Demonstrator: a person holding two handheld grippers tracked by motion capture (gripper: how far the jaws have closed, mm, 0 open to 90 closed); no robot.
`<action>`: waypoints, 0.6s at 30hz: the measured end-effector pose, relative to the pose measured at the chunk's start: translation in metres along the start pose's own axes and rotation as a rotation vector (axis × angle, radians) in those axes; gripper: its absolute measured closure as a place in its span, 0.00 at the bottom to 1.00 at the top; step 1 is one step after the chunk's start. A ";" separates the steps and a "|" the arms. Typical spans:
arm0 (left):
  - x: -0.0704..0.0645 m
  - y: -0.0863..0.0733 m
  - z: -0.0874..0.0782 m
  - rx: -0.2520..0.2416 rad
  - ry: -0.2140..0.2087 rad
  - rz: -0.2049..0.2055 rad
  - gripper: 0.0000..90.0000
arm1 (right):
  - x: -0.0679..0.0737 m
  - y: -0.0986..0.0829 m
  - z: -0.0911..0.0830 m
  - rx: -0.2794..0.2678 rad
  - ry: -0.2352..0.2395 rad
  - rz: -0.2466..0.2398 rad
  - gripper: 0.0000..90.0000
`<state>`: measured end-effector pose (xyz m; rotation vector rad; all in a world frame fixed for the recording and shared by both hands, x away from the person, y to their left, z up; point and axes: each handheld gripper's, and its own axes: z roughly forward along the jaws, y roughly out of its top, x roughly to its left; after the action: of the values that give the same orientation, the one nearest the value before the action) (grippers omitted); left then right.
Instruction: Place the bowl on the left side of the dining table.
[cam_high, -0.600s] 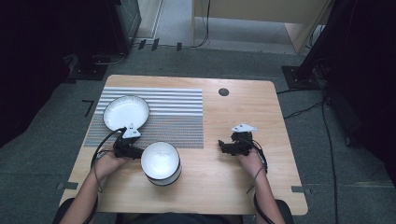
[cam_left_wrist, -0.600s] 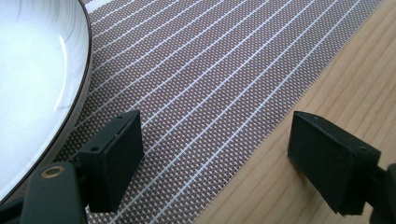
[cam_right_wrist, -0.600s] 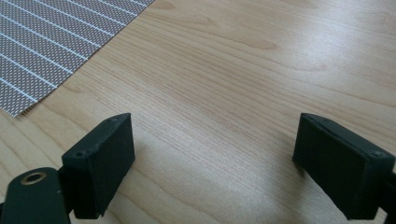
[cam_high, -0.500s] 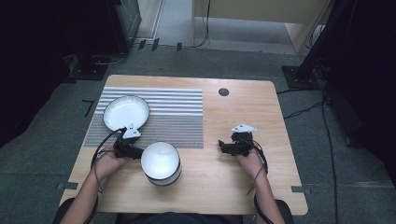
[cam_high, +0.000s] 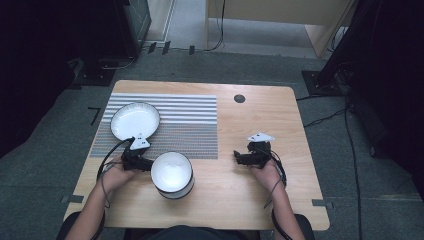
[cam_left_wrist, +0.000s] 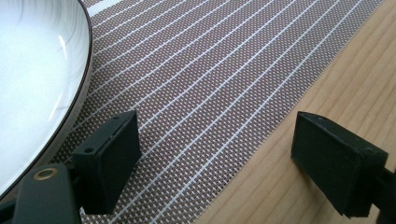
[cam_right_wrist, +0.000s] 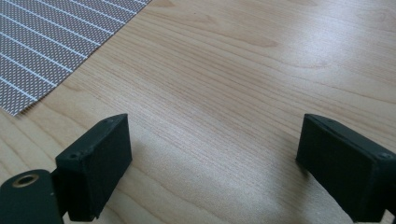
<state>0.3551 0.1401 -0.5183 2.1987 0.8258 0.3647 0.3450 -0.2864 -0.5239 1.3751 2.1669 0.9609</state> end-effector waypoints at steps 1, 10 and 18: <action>0.000 0.000 0.000 0.001 0.000 0.000 0.17 | 0.000 0.000 0.001 0.001 0.004 -0.007 0.08; -0.001 0.001 0.001 0.004 0.003 -0.002 0.15 | 0.001 0.000 0.000 0.004 0.007 -0.010 0.07; -0.001 0.002 0.003 0.004 0.015 -0.013 0.14 | 0.001 0.000 0.001 0.007 0.013 -0.014 0.05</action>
<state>0.3563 0.1366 -0.5185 2.1959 0.8496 0.3734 0.3449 -0.2853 -0.5242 1.3594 2.1888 0.9604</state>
